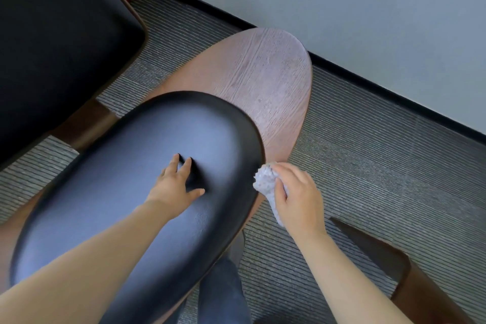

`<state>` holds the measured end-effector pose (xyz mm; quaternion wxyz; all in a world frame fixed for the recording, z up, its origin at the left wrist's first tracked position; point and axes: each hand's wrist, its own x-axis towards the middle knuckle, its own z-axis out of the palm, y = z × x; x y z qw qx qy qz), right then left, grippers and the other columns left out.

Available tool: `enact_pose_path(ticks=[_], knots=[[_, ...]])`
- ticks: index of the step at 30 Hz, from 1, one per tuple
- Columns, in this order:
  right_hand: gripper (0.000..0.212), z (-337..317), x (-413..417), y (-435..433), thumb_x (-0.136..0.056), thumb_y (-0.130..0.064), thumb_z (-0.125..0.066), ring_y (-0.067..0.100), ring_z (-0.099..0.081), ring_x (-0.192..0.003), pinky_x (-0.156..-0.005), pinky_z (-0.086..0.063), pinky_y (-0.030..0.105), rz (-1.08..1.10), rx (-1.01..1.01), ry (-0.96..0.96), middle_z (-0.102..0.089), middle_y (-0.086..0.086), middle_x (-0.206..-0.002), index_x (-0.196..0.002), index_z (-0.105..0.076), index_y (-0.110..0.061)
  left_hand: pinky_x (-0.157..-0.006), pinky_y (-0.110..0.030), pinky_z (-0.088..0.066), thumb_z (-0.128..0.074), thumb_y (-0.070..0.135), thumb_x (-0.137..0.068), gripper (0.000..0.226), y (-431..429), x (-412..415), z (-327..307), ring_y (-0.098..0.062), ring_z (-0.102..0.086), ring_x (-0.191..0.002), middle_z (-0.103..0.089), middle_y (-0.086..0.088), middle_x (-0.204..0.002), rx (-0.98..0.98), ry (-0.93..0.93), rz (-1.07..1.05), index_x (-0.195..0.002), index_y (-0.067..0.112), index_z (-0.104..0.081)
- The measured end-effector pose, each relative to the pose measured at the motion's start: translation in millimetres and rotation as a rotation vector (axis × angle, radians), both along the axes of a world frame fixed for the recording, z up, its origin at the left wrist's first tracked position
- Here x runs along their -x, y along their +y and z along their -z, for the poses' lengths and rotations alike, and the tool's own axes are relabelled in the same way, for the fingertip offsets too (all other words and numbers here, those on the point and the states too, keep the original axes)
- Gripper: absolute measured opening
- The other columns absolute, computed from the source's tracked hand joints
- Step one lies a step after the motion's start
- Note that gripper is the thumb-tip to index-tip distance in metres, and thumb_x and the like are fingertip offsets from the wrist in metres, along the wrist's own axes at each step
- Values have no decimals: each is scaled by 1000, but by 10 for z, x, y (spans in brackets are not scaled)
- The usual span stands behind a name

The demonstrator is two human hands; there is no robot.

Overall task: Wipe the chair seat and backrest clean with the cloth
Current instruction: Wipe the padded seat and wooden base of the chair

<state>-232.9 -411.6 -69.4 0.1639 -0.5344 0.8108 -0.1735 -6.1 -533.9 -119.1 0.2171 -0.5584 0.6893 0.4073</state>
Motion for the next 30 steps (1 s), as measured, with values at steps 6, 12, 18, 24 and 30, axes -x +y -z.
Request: enact_pose_path(ticks=[6,12,18,24,30], knots=[[32,-11,-92,-770,-90,-9,-57,19,-57,-103,-85,-47,27,-66,94,-2,-62,-1,-121,-120,-62,-13,-114,-39,-27,-55,49,-90,80,-228,-62,-39,-34,-20,-143,4,-4,-160,43,-18,-83,-152,27,-10],[35,121,-232,-1563,-91,-9,-54,24,-52,-111,-92,-45,32,-165,93,-12,-57,6,-127,-126,-58,-9,-118,-41,-18,-57,53,-87,87,-570,-272,78,-35,-5,-147,7,-4,-160,47,-51,-130,-152,29,-5],[36,331,-536,-2243,-92,-6,-51,28,-48,-117,-100,-37,27,-319,88,-17,-53,13,-132,-127,-57,-3,-113,-51,-27,-66,67,-71,112,-702,-507,299,-36,9,-145,18,5,-158,-40,-114,-190,-149,37,9],[42,456,-792,-2759,-90,1,-51,27,-38,-129,-106,-33,30,-407,12,-34,-44,7,-145,-131,-53,-5,-107,-55,-31,-62,76,-65,120,-585,-539,406,-34,12,-144,28,6,-155,14,-175,-112,-146,39,19],[59,655,-610,-3023,-84,-18,-60,19,-17,-143,-115,-22,32,-603,-321,226,-36,-4,-151,-140,-43,-20,-107,-57,-30,-61,77,-65,121,-587,-516,412,-36,14,-144,31,4,-154,8,-198,-101,-147,38,20]])
